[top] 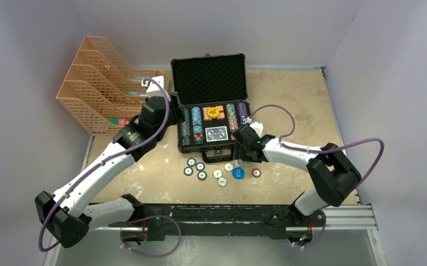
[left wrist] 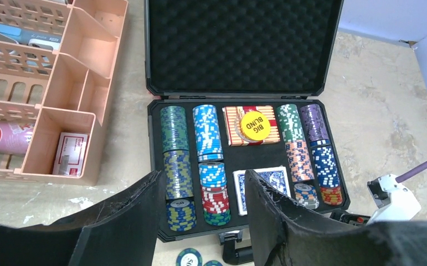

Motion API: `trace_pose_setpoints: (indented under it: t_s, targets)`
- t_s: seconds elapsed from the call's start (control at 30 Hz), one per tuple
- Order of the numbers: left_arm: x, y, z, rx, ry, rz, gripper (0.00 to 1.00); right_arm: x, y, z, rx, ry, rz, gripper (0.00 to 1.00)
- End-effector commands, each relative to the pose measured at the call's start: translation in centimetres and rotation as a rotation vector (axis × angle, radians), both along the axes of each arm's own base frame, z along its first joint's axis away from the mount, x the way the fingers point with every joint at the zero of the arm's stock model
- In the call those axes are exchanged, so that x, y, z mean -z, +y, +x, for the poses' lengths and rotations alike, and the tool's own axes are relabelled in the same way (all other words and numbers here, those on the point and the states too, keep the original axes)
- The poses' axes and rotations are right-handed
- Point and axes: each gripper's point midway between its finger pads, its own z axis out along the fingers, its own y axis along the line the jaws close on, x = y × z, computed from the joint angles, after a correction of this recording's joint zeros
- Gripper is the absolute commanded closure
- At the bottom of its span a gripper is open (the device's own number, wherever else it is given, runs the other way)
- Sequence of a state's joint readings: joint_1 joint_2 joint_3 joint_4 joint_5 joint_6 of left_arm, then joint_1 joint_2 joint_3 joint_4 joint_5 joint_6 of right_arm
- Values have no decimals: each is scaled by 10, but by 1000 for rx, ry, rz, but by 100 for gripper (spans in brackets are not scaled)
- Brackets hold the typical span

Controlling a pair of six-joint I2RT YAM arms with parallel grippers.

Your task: Pack up texas hold em set

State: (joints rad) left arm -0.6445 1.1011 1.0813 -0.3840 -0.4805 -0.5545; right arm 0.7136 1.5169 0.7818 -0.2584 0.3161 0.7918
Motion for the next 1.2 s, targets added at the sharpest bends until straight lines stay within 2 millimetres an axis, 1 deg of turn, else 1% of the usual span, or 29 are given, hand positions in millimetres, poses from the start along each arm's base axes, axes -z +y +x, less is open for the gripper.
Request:
trace_pose_setpoints:
  t_s: [0.0, 0.1, 0.17, 0.37, 0.43, 0.5, 0.6, 0.73, 0.93, 1.03, 1.1, 1.17]
  targets:
    - [-8, 5, 0, -10, -36, 9, 46, 9, -31, -10, 172, 53, -147, 32]
    - [-9, 6, -1, -10, -40, 4, 46, 10, -42, -17, 245, 67, -176, 36]
    - [-9, 6, -1, -9, -41, 5, 45, 5, -51, -17, 297, 43, -198, 37]
    - [-7, 6, -2, -11, -37, 7, 45, 4, -66, -19, 360, 39, -189, 40]
    - [-7, 6, -1, -9, -38, 3, 45, 4, -68, -19, 357, 41, -183, 40]
    - [-8, 4, -1, -5, -40, -2, 45, 4, -63, -15, 320, 35, -159, 35]
    - [-8, 4, 0, -5, -39, -2, 45, 2, -49, -4, 236, 23, -103, 26]
    - [-6, 4, 0, -6, -37, 5, 45, 0, -38, 9, 163, 8, -86, 20]
    - [-6, 5, -1, -8, -35, 8, 45, -3, -25, 19, 84, -9, -60, 19]
    - [-6, 6, -2, -7, -34, 10, 45, -7, -20, 23, 74, -29, -34, 19]
    - [-6, 6, -2, -8, -34, 11, 45, -7, -21, 26, 98, -43, -35, 19]
    - [-6, 6, -2, -8, -33, 13, 45, -7, -27, 28, 155, -60, -52, 19]
